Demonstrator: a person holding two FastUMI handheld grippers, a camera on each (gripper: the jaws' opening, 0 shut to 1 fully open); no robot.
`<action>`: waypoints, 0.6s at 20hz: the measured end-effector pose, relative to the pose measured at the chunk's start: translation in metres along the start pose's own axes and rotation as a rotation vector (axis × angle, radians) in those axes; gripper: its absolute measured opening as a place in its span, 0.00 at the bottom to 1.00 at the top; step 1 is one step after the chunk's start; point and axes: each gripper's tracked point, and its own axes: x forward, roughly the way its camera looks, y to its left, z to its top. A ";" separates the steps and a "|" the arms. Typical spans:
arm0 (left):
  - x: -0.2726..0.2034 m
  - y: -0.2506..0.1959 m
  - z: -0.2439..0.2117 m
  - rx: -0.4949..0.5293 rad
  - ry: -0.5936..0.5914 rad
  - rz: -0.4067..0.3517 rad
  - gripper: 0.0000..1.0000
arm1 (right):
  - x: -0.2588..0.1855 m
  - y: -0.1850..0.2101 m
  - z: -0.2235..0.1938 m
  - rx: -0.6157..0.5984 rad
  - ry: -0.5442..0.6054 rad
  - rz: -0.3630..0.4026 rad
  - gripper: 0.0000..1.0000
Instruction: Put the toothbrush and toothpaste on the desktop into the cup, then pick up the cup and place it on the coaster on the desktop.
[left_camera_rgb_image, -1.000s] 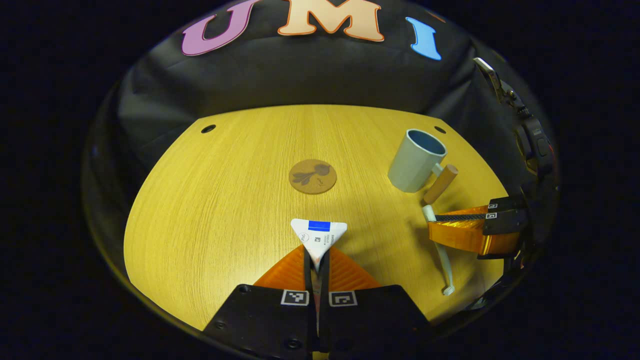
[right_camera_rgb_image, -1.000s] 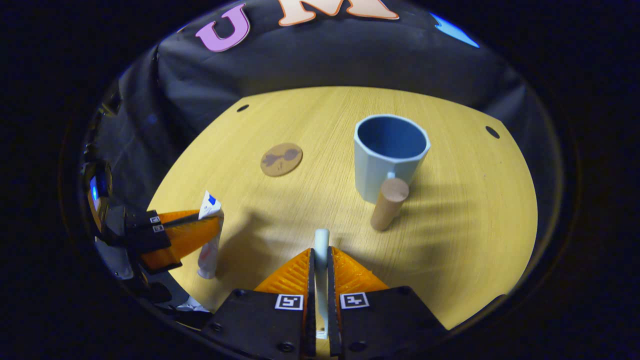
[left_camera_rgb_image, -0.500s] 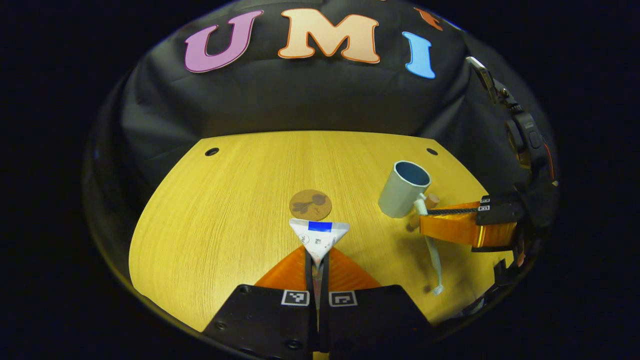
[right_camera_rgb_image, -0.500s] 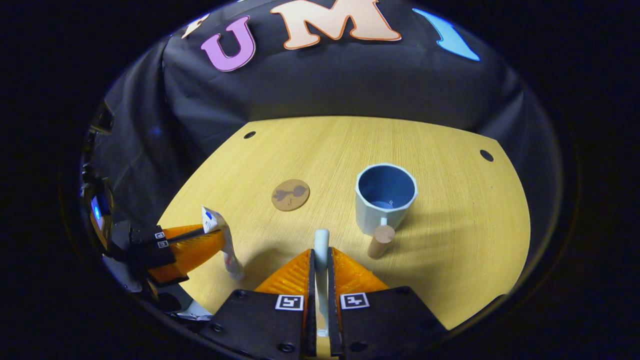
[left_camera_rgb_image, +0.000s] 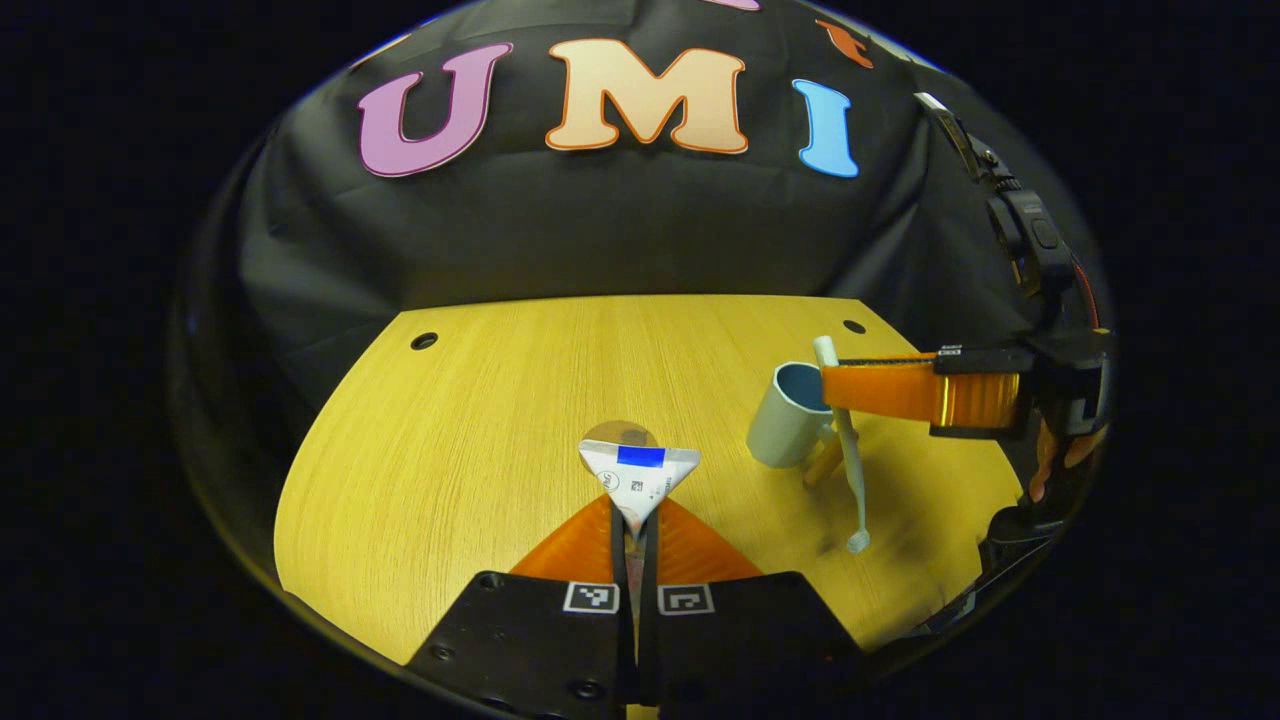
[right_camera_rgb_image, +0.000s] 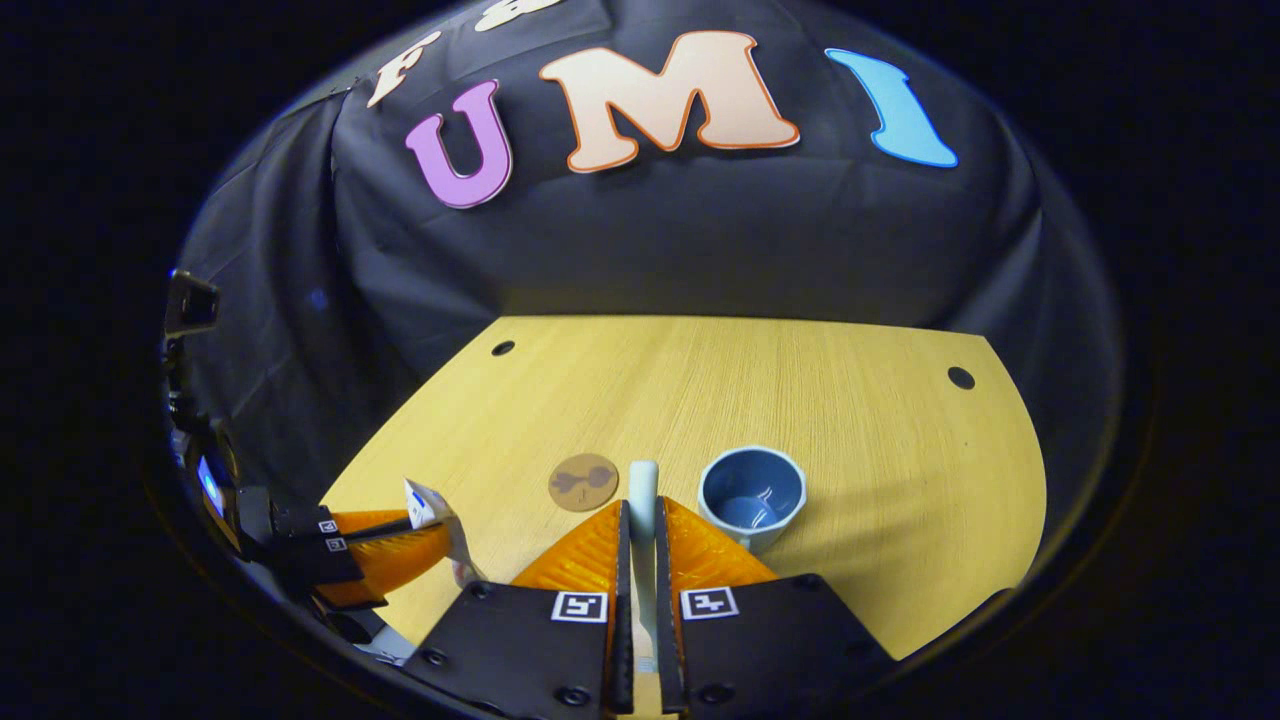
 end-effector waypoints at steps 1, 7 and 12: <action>-0.001 0.000 0.001 -0.007 -0.003 0.000 0.00 | -0.001 -0.003 0.011 0.004 -0.027 -0.001 0.12; -0.010 0.000 0.015 -0.015 -0.043 0.014 0.00 | -0.001 -0.024 0.067 0.038 -0.190 -0.017 0.12; -0.015 0.001 0.024 -0.031 -0.056 0.029 0.00 | 0.010 -0.041 0.101 0.047 -0.308 -0.037 0.12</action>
